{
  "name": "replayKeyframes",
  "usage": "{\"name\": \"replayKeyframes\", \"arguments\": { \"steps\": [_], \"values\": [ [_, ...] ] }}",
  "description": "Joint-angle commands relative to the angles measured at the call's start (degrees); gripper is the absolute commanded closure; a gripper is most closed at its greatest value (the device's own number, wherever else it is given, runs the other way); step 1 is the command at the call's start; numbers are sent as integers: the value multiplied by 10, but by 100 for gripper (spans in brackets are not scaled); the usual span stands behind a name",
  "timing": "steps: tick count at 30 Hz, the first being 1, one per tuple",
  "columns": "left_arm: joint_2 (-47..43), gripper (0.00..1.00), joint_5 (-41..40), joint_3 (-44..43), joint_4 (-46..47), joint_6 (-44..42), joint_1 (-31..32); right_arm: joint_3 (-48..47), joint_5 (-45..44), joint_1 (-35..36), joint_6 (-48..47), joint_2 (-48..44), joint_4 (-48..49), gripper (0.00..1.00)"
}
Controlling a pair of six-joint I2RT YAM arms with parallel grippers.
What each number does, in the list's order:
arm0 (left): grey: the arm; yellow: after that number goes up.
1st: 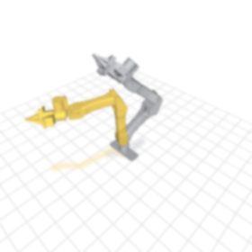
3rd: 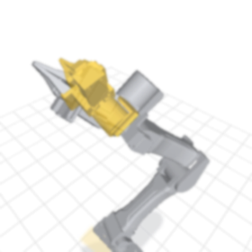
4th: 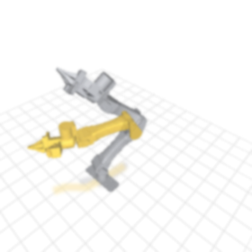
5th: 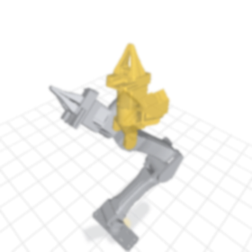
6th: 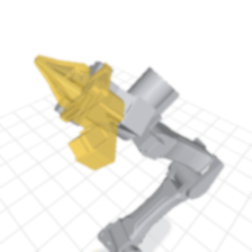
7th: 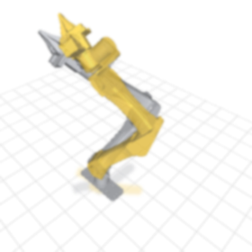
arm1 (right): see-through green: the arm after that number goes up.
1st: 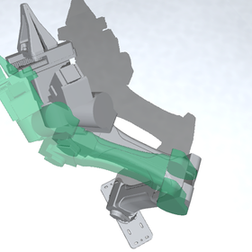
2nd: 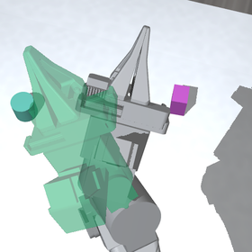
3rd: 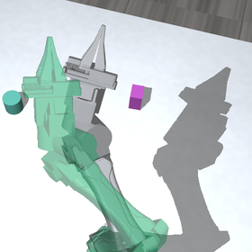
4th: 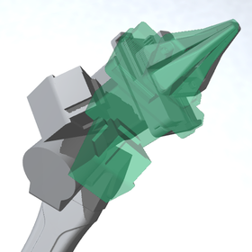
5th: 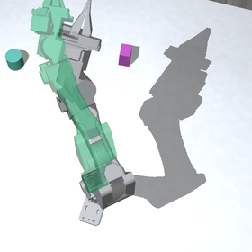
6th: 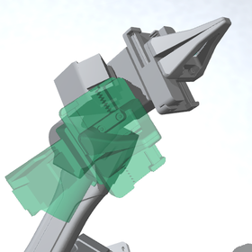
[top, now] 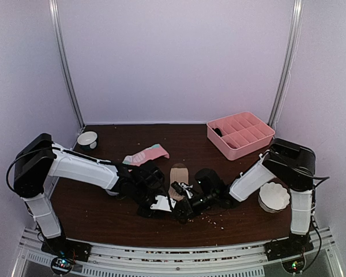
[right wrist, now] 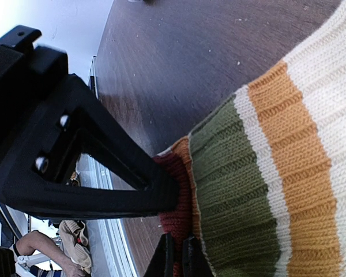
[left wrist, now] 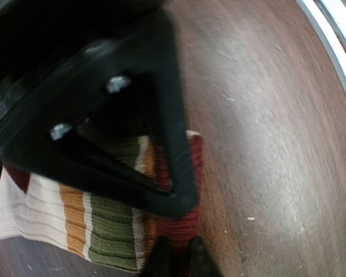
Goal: Roll the socks
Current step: Roll the sock at the center of the board.
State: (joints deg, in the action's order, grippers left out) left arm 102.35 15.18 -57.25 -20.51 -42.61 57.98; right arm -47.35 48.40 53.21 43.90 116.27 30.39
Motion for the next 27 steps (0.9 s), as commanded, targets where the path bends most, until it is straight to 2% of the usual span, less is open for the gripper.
{"name": "replayKeyframes", "arguments": {
  "steps": [1, 2, 10, 17, 23, 24, 25, 27],
  "values": [
    [16, 97, -3, -9, -12, 7, -2, 38, -49, -3, -2, 37, -136, 100],
    [18, 100, 0, -9, -15, 10, -4, 38, -51, -2, -3, 34, -136, 99],
    [52, 100, 60, -45, -81, 27, -50, 54, -91, -4, -22, -30, -130, 85],
    [99, 100, 135, -100, -169, 32, -75, 110, -177, -4, -80, -135, -133, 72],
    [110, 100, 160, -121, -204, 29, -77, 159, -297, -3, -149, -259, -165, 68],
    [115, 100, 170, -129, -218, 27, -78, 167, -333, -1, -161, -291, -170, 62],
    [120, 100, 178, -137, -230, 27, -79, 174, -374, 2, -173, -323, -181, 50],
    [132, 100, 200, -156, -257, 27, -84, 175, -481, 12, -195, -403, -233, 3]
  ]
}}
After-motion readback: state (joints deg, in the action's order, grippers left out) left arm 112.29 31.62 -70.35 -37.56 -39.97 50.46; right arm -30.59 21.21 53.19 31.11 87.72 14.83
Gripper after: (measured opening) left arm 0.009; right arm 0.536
